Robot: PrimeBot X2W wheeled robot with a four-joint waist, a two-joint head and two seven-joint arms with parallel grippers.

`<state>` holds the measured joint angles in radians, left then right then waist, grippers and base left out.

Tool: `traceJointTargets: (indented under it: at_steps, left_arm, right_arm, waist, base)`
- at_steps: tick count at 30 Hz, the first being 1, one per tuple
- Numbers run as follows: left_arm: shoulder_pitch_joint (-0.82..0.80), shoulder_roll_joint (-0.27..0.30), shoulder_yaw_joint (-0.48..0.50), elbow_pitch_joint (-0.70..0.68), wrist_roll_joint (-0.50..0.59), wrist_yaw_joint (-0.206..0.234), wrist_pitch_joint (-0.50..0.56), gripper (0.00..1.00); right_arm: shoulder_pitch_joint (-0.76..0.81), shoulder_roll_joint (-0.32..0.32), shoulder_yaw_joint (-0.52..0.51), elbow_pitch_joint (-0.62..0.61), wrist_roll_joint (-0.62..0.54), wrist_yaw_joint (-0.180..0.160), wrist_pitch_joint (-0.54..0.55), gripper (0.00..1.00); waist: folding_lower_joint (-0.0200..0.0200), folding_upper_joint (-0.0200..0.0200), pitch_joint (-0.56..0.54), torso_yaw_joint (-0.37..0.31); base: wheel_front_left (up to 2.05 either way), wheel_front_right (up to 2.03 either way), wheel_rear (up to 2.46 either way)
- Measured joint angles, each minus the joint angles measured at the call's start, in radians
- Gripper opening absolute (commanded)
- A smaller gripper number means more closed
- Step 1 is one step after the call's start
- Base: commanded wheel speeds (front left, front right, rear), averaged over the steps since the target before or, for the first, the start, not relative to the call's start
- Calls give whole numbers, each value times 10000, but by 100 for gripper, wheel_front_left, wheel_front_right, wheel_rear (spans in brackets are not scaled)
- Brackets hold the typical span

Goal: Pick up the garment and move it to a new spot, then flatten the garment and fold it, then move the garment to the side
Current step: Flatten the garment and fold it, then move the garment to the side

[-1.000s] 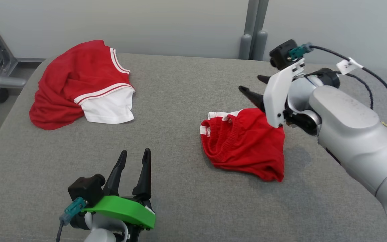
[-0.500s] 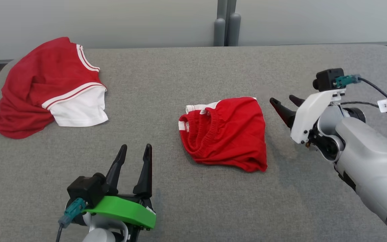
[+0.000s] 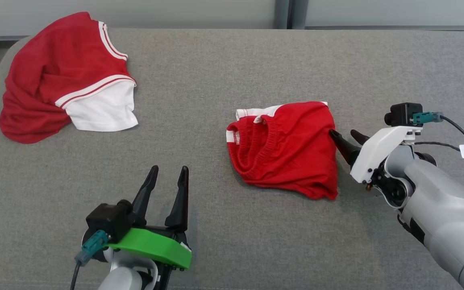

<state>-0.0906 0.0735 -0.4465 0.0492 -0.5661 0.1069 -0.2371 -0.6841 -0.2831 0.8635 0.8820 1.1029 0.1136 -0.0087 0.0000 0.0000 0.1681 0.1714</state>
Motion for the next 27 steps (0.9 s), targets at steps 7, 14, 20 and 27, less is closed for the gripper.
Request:
traceJointTargets:
  at_steps: [7, 14, 20, 27]
  left_arm:
    - [-12, -12, 174, 12, 0, 6, -2, 100]
    - [-12, -19, 182, 17, 0, 8, -2, 100]
    - [-12, -23, 188, 35, 0, 79, -2, 100]
    - [-11, -21, 303, 88, 0, 81, -10, 100]
  right_arm:
    - [191, 186, -17, 232, 234, 6, 23, 100]
    - [306, 320, -222, 407, 721, 84, 219, 100]
    - [315, 324, -263, 410, 800, 94, 240, 0]
    - [315, 324, -65, 439, 784, 96, 376, 0]
  waist:
    - [0, 0, 183, 310]
    - [0, 0, 242, 379]
    - [0, 0, 286, 410]
    - [0, 0, 200, 325]
  base:
    - [0, 0, 0]
    - [0, 0, 0]
    - [0, 0, 0]
    - [0, 0, 0]
